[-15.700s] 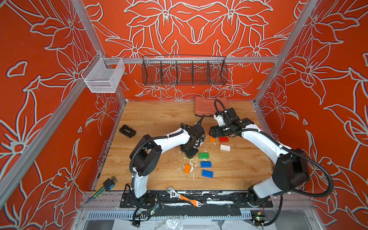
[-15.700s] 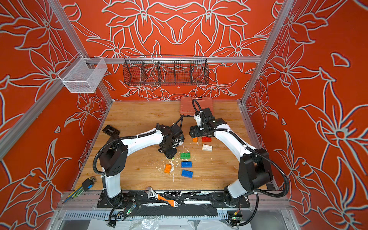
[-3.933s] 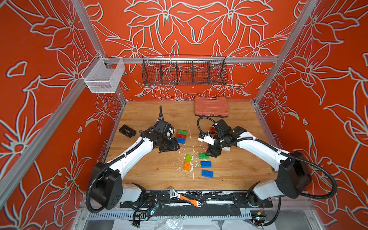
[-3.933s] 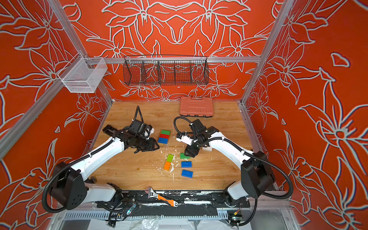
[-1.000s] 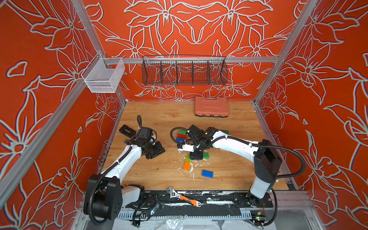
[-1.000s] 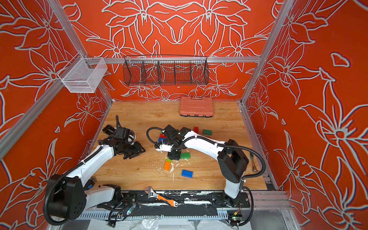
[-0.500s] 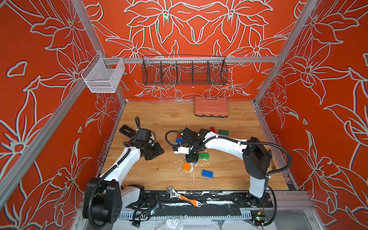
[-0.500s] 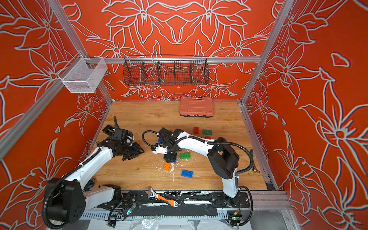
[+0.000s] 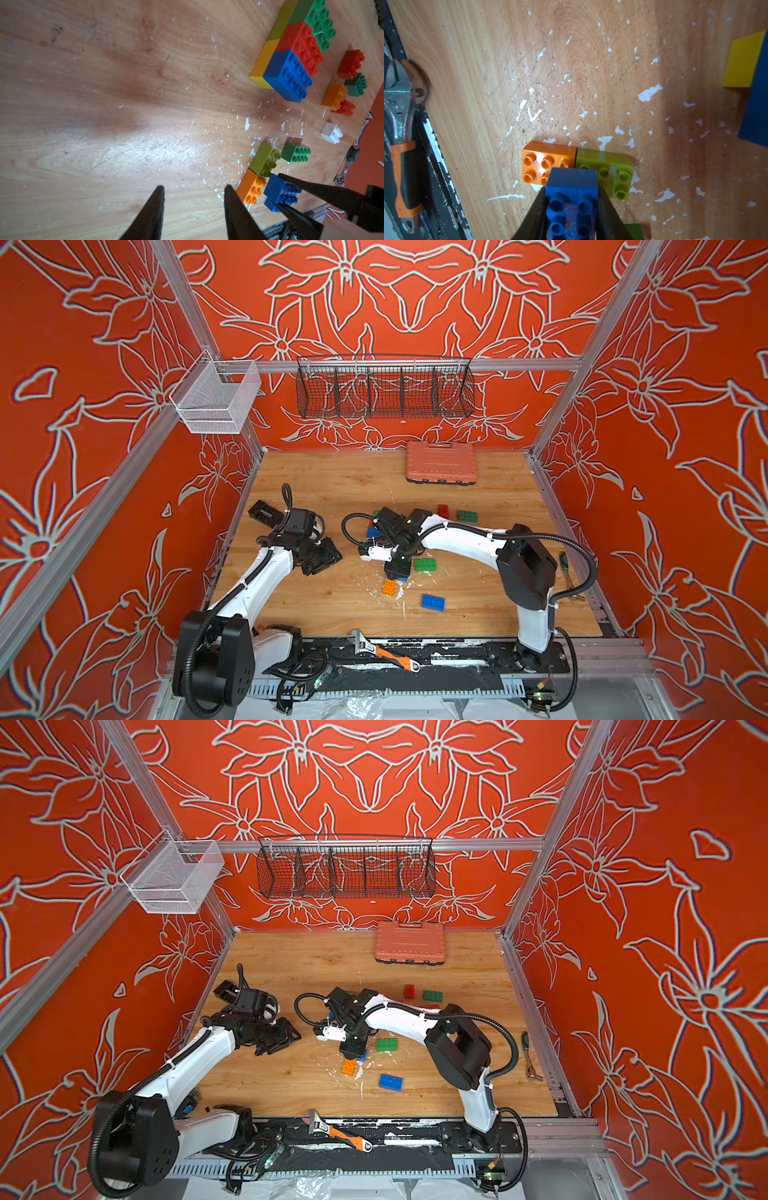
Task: Assemble a rectangle with lego
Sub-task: Assemble the lego brick with the lego brick.
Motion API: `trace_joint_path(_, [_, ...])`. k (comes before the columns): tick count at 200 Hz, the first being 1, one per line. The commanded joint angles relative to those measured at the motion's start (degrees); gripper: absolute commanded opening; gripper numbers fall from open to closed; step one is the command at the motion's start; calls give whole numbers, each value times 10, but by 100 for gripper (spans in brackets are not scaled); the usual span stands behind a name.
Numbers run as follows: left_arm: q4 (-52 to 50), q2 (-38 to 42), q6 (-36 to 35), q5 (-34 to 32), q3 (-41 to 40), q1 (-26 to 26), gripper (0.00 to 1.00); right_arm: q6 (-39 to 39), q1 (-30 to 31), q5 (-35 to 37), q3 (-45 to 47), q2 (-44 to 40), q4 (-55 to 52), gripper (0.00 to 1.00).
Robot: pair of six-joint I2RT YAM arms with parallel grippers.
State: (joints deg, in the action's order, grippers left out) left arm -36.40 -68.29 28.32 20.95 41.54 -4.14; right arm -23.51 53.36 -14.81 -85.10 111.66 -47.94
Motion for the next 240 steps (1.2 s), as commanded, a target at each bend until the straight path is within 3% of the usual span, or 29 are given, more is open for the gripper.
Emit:
trace_joint_path(1, [-2, 6, -3, 8, -4, 4, 46, 5, 3, 7, -11, 12, -16, 7])
trace_joint_path(240, [0, 5, -4, 11, -7, 4, 46, 10, 5, 15, -11, 37, -18, 6])
